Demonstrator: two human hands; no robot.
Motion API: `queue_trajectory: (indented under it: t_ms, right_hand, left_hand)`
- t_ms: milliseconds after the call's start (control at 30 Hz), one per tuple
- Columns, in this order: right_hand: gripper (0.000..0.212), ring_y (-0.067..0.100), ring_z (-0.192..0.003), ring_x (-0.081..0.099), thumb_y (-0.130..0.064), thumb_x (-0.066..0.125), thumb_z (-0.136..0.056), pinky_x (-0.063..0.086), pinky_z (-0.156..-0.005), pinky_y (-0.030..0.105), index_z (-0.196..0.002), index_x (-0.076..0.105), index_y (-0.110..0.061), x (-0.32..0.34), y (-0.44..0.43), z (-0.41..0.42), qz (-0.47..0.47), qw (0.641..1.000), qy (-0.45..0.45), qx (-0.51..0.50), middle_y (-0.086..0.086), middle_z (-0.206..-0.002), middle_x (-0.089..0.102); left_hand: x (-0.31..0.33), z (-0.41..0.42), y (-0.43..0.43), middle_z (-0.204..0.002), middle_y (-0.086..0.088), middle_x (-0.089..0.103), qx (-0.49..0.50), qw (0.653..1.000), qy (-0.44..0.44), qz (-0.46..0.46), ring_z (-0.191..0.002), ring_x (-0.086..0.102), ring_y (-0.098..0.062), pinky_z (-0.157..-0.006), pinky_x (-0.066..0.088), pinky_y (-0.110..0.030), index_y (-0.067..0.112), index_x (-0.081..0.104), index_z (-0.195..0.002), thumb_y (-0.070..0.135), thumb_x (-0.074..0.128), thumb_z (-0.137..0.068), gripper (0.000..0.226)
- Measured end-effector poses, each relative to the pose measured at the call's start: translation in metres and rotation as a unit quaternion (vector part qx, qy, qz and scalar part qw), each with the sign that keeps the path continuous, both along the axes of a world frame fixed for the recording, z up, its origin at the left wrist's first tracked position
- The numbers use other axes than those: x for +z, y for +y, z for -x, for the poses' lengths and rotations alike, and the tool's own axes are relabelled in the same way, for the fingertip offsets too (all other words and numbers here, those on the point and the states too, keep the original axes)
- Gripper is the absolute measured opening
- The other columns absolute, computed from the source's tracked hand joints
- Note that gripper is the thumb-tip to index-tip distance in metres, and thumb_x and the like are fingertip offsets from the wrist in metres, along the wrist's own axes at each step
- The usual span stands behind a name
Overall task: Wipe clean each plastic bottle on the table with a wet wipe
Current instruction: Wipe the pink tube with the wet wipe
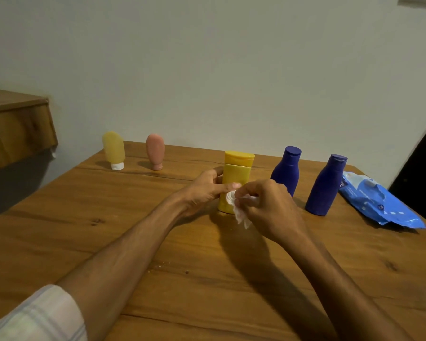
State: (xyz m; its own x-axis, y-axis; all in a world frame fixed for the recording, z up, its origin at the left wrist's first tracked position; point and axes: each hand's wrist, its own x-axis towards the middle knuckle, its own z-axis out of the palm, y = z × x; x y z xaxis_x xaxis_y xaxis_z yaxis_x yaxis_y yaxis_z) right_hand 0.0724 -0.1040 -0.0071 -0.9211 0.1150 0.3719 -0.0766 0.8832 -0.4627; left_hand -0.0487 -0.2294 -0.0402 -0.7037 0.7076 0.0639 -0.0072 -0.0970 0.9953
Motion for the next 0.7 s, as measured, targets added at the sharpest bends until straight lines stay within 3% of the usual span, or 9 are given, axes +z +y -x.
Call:
queue_trajectory:
  t_ms: [133, 233, 400, 500, 600, 700]
  right_hand:
    - [0.019, 0.002, -0.086, 0.059, -0.019, 0.064, -0.086, 0.055, -0.070, 0.023, -0.104, 0.067, -0.022, 0.000, -0.019, 0.003, 0.031, 0.999, 0.010, 0.031, -0.005, -0.111, 0.065]
    - [0.017, 0.002, -0.089, 0.061, -0.016, 0.062, -0.087, 0.056, -0.070, 0.021, -0.103, 0.067, -0.018, 0.000, -0.046, 0.013, 0.083, 0.993, 0.027, 0.073, -0.004, -0.110, 0.066]
    - [0.016, -0.008, -0.077, 0.058, -0.016, 0.063, -0.087, 0.050, -0.060, 0.010, -0.102, 0.068, -0.018, -0.012, -0.087, 0.048, 0.168, 0.981, 0.033, 0.089, -0.007, -0.100, 0.068]
    - [0.014, -0.006, -0.077, 0.057, -0.016, 0.061, -0.088, 0.050, -0.060, 0.012, -0.100, 0.068, -0.017, -0.020, -0.103, 0.070, 0.214, 0.974, 0.025, 0.071, -0.007, -0.101, 0.067]
    - [0.016, -0.003, -0.076, 0.056, -0.016, 0.059, -0.090, 0.050, -0.062, 0.014, -0.104, 0.066, -0.016, -0.023, -0.113, 0.089, 0.257, 0.964, 0.011, 0.059, -0.007, -0.099, 0.064]
    - [0.016, 0.001, -0.078, 0.060, -0.017, 0.059, -0.090, 0.053, -0.064, 0.017, -0.103, 0.067, -0.016, -0.026, -0.123, 0.107, 0.275, 0.960, 0.017, 0.048, -0.003, -0.101, 0.067]
  left_hand:
    - [0.005, 0.005, -0.018, -0.127, -0.003, 0.065, -0.002, 0.999, 0.025, 0.020, -0.119, 0.061, -0.025, -0.101, 0.048, -0.052, 0.024, 0.055, -0.133, 0.027, 0.072, -0.088, 0.049]
    - [0.009, 0.014, -0.052, -0.126, -0.009, 0.064, 0.030, 0.998, 0.042, 0.038, -0.119, 0.061, -0.026, -0.102, 0.048, -0.049, 0.020, 0.057, -0.130, 0.025, 0.073, -0.086, 0.046]
    - [0.005, 0.046, -0.103, -0.114, -0.022, 0.065, 0.249, 0.966, 0.044, 0.062, -0.095, 0.066, -0.029, -0.089, 0.057, -0.050, 0.008, 0.066, -0.103, 0.022, 0.081, -0.076, 0.034]
    - [-0.003, 0.072, -0.114, -0.105, -0.014, 0.065, 0.368, 0.922, 0.060, 0.102, -0.092, 0.064, -0.026, -0.078, 0.060, -0.043, 0.010, 0.063, -0.095, 0.016, 0.081, -0.076, 0.027]
    - [-0.009, 0.096, -0.117, -0.101, -0.008, 0.060, 0.446, 0.879, 0.099, 0.135, -0.099, 0.061, -0.028, -0.087, 0.056, -0.050, 0.012, 0.056, -0.102, 0.015, 0.084, -0.072, 0.041]
    - [-0.011, 0.112, -0.113, -0.123, -0.009, 0.057, 0.447, 0.873, 0.105, 0.163, -0.112, 0.056, -0.027, -0.096, 0.051, -0.049, 0.014, 0.045, -0.131, 0.014, 0.086, -0.070, 0.073]
